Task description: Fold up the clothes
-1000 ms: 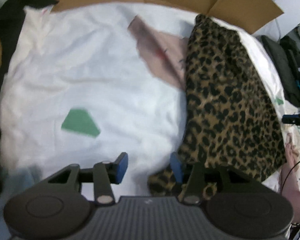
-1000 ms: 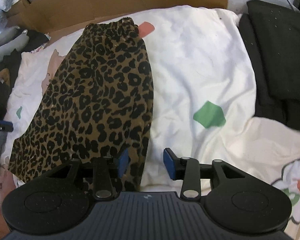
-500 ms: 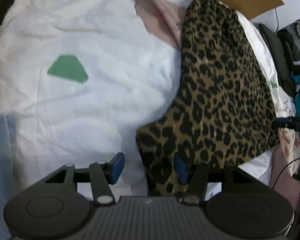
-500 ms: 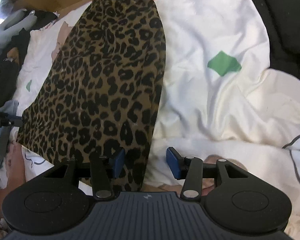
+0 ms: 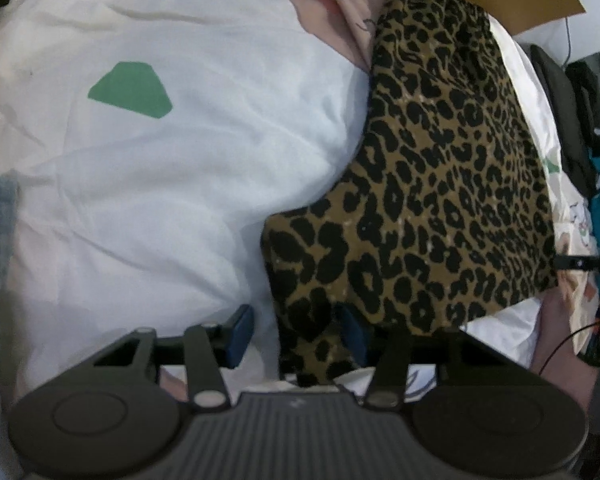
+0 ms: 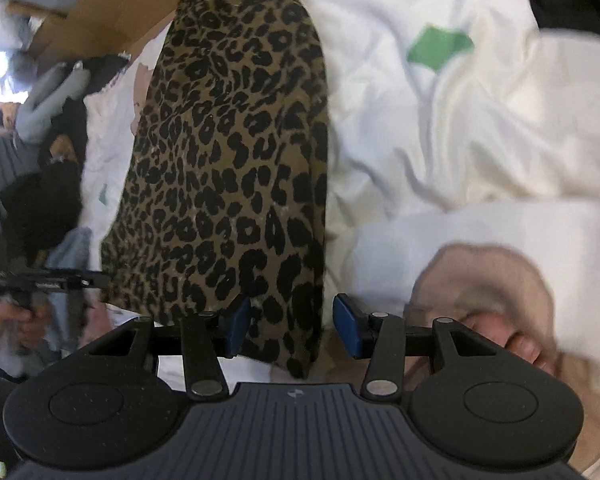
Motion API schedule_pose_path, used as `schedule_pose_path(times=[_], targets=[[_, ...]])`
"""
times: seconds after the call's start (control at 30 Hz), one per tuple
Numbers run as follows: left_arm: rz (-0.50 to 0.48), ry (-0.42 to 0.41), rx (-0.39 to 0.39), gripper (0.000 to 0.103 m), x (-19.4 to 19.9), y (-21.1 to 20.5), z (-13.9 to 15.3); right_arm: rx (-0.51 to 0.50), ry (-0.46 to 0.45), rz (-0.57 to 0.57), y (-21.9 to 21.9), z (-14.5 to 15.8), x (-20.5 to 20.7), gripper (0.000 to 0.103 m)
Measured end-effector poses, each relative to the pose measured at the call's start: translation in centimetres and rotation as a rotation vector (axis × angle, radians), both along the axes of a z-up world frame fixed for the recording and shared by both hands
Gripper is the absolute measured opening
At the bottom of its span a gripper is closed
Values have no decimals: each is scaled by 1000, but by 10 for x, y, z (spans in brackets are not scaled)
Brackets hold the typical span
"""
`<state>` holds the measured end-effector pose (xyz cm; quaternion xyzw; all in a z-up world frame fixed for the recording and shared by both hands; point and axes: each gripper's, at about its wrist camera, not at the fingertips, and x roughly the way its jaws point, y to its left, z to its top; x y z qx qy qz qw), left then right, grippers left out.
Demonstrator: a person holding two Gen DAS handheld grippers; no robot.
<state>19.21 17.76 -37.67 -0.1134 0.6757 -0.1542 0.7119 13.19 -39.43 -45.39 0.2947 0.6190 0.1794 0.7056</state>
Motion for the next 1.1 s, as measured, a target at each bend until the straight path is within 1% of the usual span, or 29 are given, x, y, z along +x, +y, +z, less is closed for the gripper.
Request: schedule_pose_path(times=[0.17, 0.3, 0.37, 0.47, 0.6, 0.8, 0.83, 0.87, 0.93, 1.0, 1.03, 1.1], targets=[[-1, -5, -21, 51, 1, -5, -3, 110, 50, -75, -4, -22, 2, 53], [-23, -19, -9, 51, 0, -8, -3, 212, 88, -123, -10, -32, 5, 53], [-23, -19, -16, 51, 1, -7, -3, 261, 92, -153, -15, -32, 4, 53], [-11, -20, -28, 51, 1, -4, -2, 315, 64, -172, -17, -25, 6, 52], [18, -16, -46, 51, 0, 1, -2, 329, 32, -160, -9, -19, 15, 52], [74, -8, -99, 50, 0, 5, -5, 257, 36, -125, -4, -26, 15, 52], [80, -5, -106, 50, 0, 5, -6, 244, 37, -119, -3, -27, 14, 43], [84, -1, -109, 50, 1, 5, -6, 231, 38, -112, -3, -28, 14, 25], [93, 10, -109, 50, 1, 5, -8, 206, 40, -100, -1, -30, 14, 10], [104, 17, -116, 50, 1, 6, -10, 192, 33, -98, -2, -31, 10, 8], [103, 17, -116, 50, 0, 6, -11, 186, 29, -96, -2, -30, 10, 3], [89, 14, -108, 49, -1, 5, -13, 171, 23, -89, -1, -28, 10, 3]])
